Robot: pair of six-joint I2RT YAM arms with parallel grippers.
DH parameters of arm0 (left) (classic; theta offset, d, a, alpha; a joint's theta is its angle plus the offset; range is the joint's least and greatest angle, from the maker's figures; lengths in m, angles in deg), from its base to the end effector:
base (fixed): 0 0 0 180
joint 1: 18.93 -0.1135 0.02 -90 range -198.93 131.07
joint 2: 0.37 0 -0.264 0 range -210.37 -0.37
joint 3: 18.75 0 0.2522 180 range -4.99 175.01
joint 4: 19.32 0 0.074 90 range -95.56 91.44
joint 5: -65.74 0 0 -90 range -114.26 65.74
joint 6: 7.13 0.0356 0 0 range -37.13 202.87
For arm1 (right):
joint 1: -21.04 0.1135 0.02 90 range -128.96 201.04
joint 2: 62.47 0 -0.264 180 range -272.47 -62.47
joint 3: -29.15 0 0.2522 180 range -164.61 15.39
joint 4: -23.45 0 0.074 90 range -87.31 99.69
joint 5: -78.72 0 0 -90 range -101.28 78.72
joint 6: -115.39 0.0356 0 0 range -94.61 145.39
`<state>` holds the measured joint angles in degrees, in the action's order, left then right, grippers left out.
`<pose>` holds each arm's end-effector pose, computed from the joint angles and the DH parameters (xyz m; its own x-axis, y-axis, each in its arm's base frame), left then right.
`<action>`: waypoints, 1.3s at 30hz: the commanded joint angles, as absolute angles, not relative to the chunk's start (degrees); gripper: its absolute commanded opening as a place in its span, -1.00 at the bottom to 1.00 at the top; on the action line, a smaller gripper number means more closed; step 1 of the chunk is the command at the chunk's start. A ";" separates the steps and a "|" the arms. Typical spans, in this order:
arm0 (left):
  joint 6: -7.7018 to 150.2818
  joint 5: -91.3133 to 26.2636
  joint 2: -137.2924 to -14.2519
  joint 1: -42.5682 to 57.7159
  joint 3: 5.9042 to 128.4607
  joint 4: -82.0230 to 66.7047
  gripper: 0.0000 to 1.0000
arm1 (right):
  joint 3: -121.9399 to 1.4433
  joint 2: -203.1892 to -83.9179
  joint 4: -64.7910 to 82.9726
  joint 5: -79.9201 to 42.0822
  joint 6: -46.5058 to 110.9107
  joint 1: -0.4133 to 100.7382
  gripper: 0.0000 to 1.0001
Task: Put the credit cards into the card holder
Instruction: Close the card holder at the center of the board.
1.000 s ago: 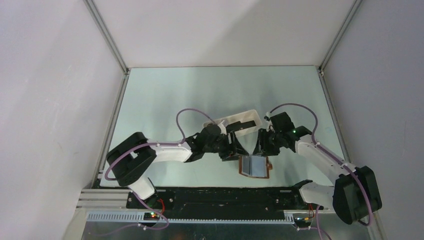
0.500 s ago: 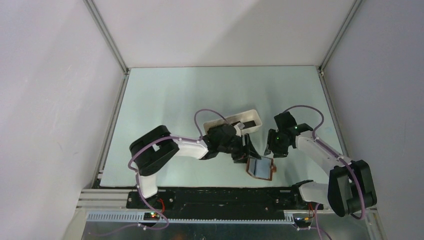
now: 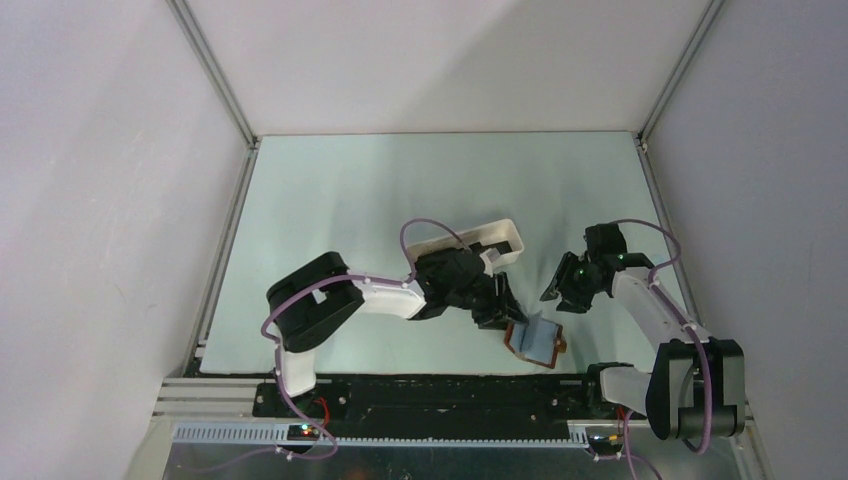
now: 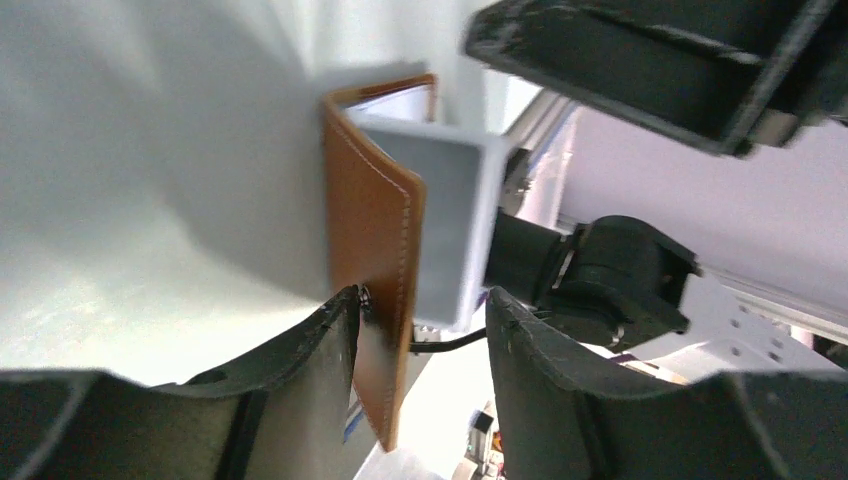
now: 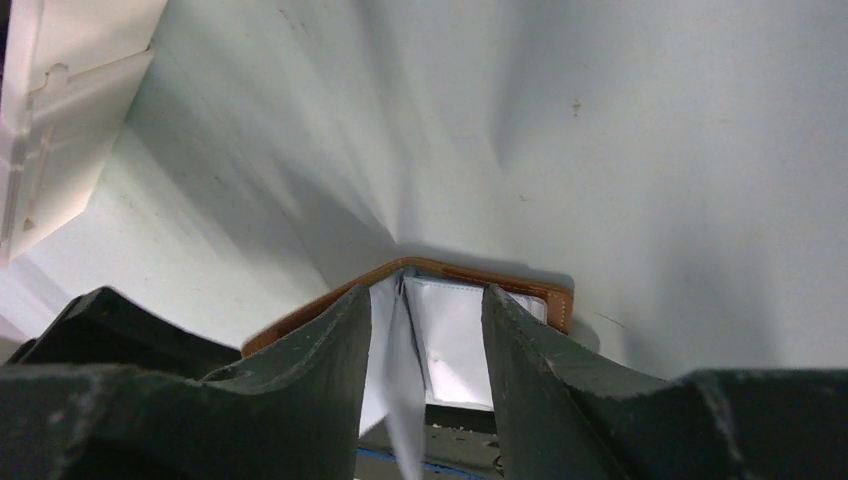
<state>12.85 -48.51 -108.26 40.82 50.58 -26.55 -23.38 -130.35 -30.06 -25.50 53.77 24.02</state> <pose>0.1835 -0.3436 0.1522 -0.9958 0.0066 -0.0912 0.0833 0.4755 -0.8757 0.2022 0.0193 0.1901 -0.8855 0.4153 -0.2084 0.3206 0.8707 0.3730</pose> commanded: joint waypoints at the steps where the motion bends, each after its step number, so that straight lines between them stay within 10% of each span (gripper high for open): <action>1: 15.74 -47.13 -106.39 40.71 50.05 -19.86 0.09 | -23.33 -130.40 -28.53 -28.00 52.74 23.78 -0.01; 11: 17.95 -49.18 -107.18 42.66 57.20 -18.72 0.11 | -23.68 -129.62 -28.36 -28.87 53.12 23.67 -0.01; 15: 20.42 -46.24 -108.36 43.03 60.81 -8.74 -0.46 | -23.86 -129.48 -28.00 -29.49 53.15 23.58 -0.02; 23: 22.82 -40.12 -107.12 42.18 59.35 1.72 -0.98 | -25.13 -131.04 -28.14 -30.85 52.15 23.62 -0.03; 39: 25.90 -27.78 -86.37 37.06 48.37 14.98 -1.00 | -28.70 -135.93 -28.19 -32.35 51.48 28.20 -0.03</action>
